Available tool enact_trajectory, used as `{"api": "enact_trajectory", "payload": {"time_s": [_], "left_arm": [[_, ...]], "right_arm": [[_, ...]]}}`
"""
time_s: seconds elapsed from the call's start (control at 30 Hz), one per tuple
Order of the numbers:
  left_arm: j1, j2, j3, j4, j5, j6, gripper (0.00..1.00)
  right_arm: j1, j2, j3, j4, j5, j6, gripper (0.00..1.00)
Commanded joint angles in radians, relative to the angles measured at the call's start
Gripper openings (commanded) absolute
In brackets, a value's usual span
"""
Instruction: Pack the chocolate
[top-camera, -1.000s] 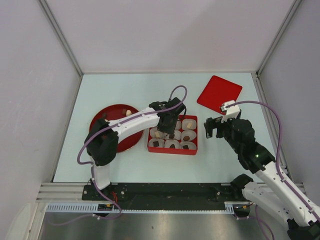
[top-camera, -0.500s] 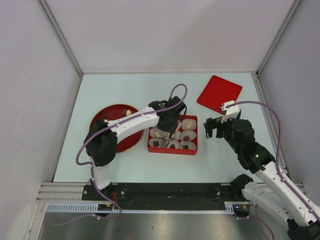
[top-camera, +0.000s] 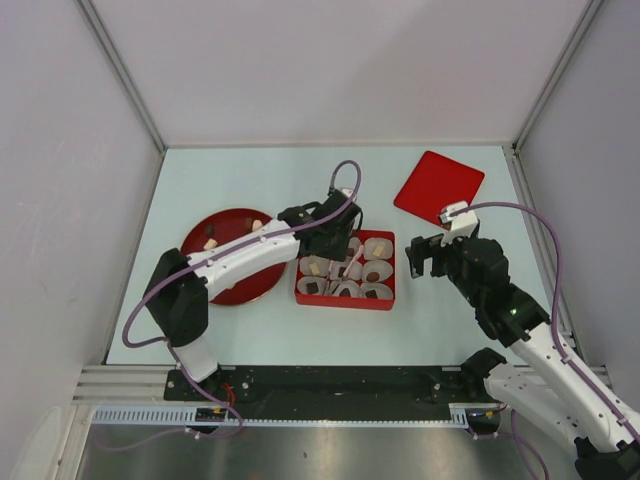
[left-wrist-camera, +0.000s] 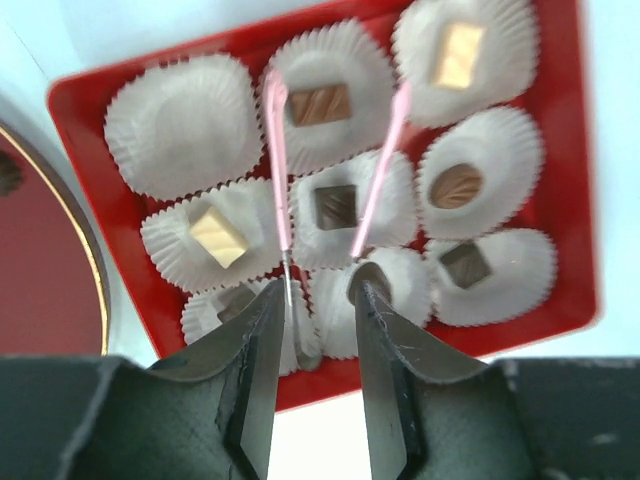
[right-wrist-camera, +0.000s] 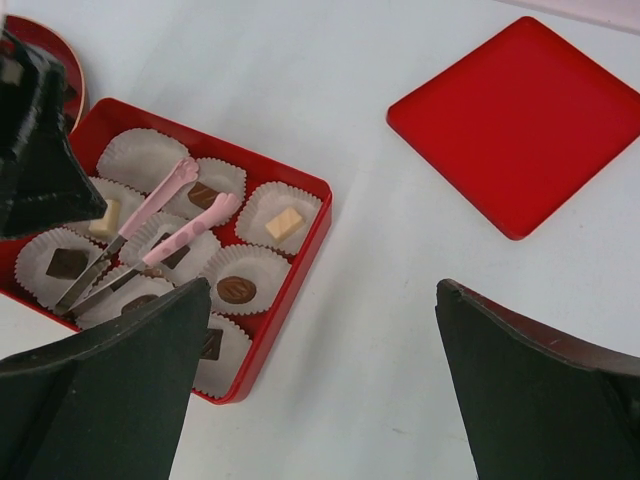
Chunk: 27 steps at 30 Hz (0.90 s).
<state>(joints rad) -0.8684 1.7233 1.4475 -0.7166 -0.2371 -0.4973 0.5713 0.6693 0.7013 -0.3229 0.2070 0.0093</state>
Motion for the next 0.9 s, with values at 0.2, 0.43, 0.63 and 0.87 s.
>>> {"api": "enact_trajectory", "payload": {"time_s": [0.2,0.43,0.63,0.87], "left_arm": [[0.002,-0.071,-0.136,0.201,-0.068,0.012,0.33],[0.023,-0.258,-0.277,0.29,-0.155,0.035,0.38],[0.092,-0.512,-0.419,0.364,-0.214,0.097,0.48],[0.181,-0.782,-0.526,0.381,-0.251,0.21,0.86]], "right_arm": [[-0.008,0.119,0.063,-0.007,-0.127,0.119,0.99],[0.067,0.373,0.177,-0.048,-0.062,0.369,0.94],[0.119,0.611,0.286,-0.035,-0.017,0.585,0.87],[0.114,0.775,0.322,0.013,-0.035,0.849,0.71]]}}
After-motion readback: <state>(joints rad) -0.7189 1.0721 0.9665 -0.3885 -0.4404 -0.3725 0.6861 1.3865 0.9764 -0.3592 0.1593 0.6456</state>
